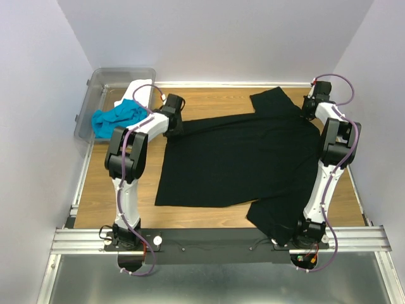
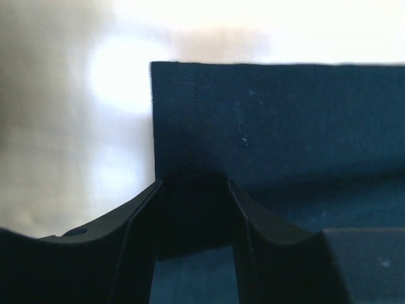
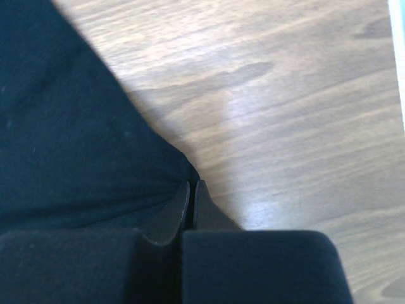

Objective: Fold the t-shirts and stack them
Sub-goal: Fold the tshirt

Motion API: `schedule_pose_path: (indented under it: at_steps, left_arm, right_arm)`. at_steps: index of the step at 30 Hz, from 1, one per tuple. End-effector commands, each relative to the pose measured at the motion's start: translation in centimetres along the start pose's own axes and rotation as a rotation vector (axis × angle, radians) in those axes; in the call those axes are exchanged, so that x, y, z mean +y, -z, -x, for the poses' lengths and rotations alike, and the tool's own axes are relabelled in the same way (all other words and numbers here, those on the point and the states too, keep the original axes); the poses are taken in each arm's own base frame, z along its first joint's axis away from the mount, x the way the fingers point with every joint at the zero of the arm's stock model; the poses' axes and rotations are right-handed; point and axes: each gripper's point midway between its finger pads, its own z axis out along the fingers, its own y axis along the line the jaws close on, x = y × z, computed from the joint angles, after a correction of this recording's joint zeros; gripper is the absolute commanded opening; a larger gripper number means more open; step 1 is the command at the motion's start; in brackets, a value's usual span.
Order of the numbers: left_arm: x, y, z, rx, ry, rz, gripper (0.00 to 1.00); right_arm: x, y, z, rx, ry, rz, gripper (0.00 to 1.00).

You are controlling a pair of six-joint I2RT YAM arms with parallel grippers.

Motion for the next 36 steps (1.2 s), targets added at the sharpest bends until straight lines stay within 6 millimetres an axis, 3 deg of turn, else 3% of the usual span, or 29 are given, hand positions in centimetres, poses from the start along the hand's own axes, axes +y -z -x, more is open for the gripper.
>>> schedule_pose_path:
  at_steps: [1,4,6,10,13,16,17,22,30,36]
  left_arm:
    - [0.9,1.7,-9.6,0.250,-0.040,0.009,0.52]
    - [0.0,3.0,-12.3,0.293,-0.065,-0.027,0.52]
    - [-0.2,3.1,-12.3,0.287,-0.068,-0.036,0.52]
    - [-0.8,2.6,-9.6,0.223,-0.053,-0.027,0.53]
    - [-1.8,2.0,-5.2,0.125,-0.037,-0.022,0.59]
    - [-1.7,0.6,-3.0,0.083,-0.020,-0.005,0.62]
    - [-2.1,0.7,-1.1,0.048,-0.013,-0.013,0.63]
    - [-2.4,-0.3,2.4,-0.014,-0.005,-0.002,0.69]
    - [-3.9,-2.4,6.4,-0.109,-0.032,-0.029,0.68]
    - [-3.7,-4.1,5.9,-0.082,-0.048,-0.004,0.64]
  right_arm:
    - [-4.0,0.7,-2.9,0.086,-0.030,-0.157,0.01]
    - [-6.3,1.0,-3.3,0.092,-0.080,-0.219,0.01]
    - [-6.9,1.0,-3.2,0.089,-0.092,-0.222,0.01]
    - [-6.6,0.9,-2.3,0.070,-0.078,-0.191,0.01]
    - [-5.6,0.5,-1.9,0.062,-0.081,-0.132,0.00]
    - [-5.0,0.3,-2.1,0.067,-0.079,-0.103,0.01]
    - [-4.9,0.2,-2.3,0.070,-0.078,-0.097,0.01]
    - [-4.7,0.6,-2.3,0.070,-0.078,-0.093,0.00]
    - [-4.4,0.3,-2.9,0.084,-0.065,-0.075,0.01]
    - [-4.3,0.4,-3.2,0.089,-0.067,-0.067,0.01]
